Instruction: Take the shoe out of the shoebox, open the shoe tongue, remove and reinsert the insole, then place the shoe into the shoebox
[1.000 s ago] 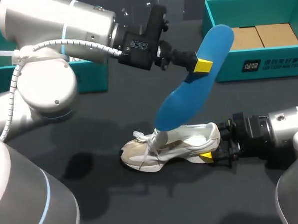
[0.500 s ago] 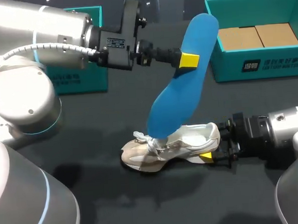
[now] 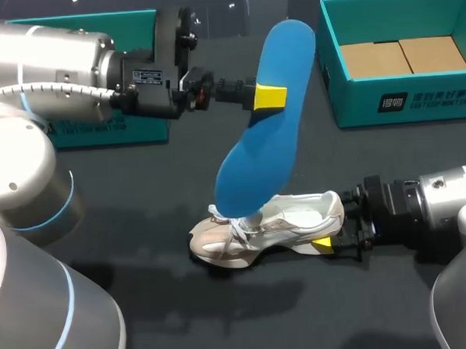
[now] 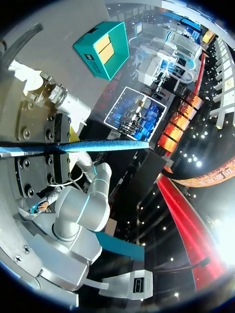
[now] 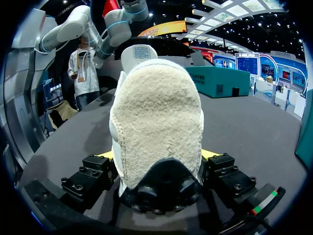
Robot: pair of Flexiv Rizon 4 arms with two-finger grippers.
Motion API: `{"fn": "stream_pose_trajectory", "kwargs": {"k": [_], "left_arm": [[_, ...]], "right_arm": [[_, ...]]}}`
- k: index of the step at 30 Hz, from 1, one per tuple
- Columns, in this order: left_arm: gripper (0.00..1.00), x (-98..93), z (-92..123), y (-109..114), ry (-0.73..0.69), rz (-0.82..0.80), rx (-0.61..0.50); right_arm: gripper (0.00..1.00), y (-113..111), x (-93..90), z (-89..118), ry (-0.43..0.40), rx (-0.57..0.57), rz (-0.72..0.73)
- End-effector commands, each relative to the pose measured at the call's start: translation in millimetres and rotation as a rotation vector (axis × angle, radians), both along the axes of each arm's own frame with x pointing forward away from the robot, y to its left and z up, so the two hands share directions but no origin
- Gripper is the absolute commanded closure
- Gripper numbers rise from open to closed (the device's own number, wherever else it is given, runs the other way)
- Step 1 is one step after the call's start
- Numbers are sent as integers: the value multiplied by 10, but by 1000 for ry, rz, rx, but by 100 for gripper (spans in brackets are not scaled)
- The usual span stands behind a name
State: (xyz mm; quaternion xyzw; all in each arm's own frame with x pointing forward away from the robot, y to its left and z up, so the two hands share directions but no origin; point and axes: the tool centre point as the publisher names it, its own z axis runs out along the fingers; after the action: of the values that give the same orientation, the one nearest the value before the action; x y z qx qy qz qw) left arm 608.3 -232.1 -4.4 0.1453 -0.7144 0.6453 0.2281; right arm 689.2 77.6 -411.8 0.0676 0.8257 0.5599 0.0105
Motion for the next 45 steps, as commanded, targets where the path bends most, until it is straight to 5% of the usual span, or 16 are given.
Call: {"fn": "stream_pose_trajectory", "kwargs": {"k": [1, 42, 43, 45], "left_arm": [[100, -239, -86, 231, 3, 74, -33], [100, -211, -182, 263, 52, 106, -121], [100, -211, -182, 263, 52, 106, -121], [100, -211, -182, 263, 52, 106, -121]], "right_arm": [[100, 2, -7, 5, 0, -4, -1], [100, -8, 0, 14, -4, -11, -2], [80, -15, 3, 24, -6, -11, -1], [0, -34, 10, 34, -14, -17, -2]]}}
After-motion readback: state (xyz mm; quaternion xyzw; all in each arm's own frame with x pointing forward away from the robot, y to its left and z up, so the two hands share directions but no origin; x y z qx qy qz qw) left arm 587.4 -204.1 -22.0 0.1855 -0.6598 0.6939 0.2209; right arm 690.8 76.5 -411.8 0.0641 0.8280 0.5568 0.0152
